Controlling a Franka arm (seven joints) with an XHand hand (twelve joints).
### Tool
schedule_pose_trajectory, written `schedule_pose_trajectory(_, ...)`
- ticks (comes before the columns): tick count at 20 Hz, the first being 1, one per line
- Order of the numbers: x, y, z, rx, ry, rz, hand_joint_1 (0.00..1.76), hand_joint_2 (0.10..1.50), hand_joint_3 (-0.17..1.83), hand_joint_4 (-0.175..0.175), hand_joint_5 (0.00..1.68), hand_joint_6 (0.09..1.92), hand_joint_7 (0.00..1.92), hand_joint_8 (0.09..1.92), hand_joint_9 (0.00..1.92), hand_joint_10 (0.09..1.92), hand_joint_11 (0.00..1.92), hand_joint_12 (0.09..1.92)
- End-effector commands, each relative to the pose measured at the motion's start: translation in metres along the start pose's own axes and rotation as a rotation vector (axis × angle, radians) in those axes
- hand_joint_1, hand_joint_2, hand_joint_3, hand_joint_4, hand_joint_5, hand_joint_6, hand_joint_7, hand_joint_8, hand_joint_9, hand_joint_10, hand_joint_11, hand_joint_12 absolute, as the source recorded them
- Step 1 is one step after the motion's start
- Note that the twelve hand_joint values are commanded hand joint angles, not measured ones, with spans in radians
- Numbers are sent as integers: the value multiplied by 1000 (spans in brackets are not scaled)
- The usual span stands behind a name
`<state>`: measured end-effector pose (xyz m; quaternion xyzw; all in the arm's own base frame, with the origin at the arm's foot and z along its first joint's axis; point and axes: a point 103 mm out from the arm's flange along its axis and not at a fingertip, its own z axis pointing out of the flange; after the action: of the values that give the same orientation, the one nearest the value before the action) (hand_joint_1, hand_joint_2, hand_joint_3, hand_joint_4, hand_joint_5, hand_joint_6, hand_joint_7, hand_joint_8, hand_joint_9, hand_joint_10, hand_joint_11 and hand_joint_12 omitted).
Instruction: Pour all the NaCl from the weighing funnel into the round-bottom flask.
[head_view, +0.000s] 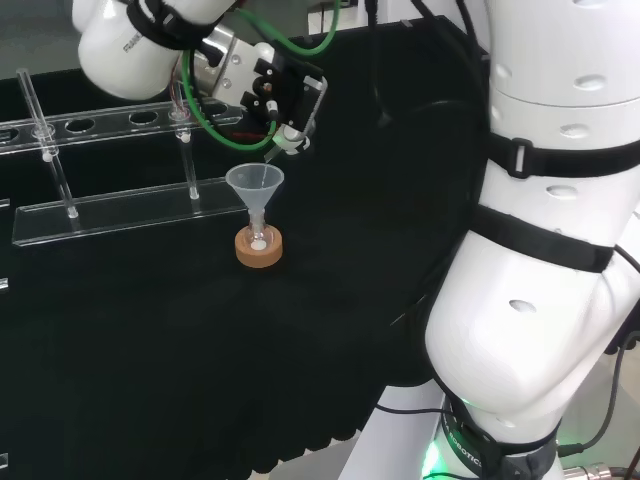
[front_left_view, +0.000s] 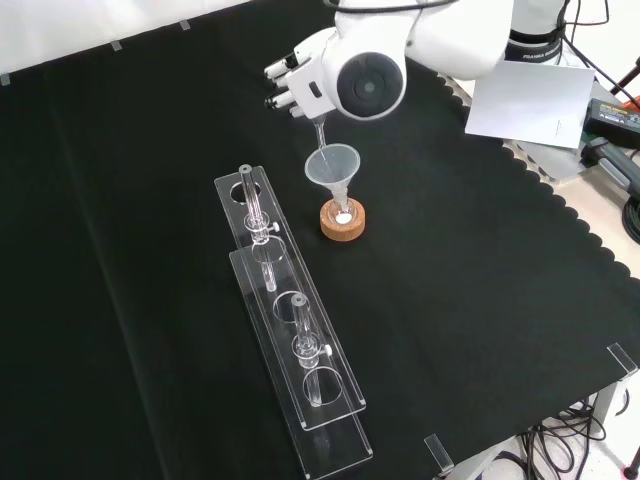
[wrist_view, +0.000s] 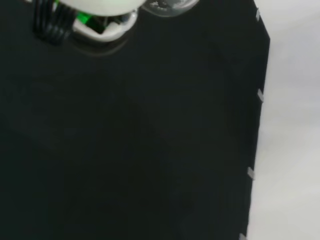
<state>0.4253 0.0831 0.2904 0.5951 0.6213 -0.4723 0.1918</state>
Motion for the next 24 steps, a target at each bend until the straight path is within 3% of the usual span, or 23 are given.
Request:
schedule_pose_trajectory(1, -5, 2, 12, 6, 120, -10, 1101, 672, 703, 175, 1175, 866, 534, 663, 943, 333, 761, 1060)
schedule_pose_trajectory(9, -14, 6, 24, 2, 259, -13, 1101, 673, 702, 175, 1175, 866, 533, 662, 942, 332, 763, 1058)
schedule_pose_trajectory(13, -18, 7, 28, -3, 365, -12, 1101, 673, 702, 175, 1175, 866, 533, 662, 941, 331, 760, 1056)
schedule_pose_trajectory(17, -19, 9, 32, -5, 408, -13, 1101, 673, 702, 175, 1175, 867, 533, 662, 939, 330, 752, 1054)
schedule_pose_trajectory(24, -24, 13, 41, 3, 542, -10, 1101, 674, 701, 175, 1174, 867, 533, 662, 938, 329, 748, 1056)
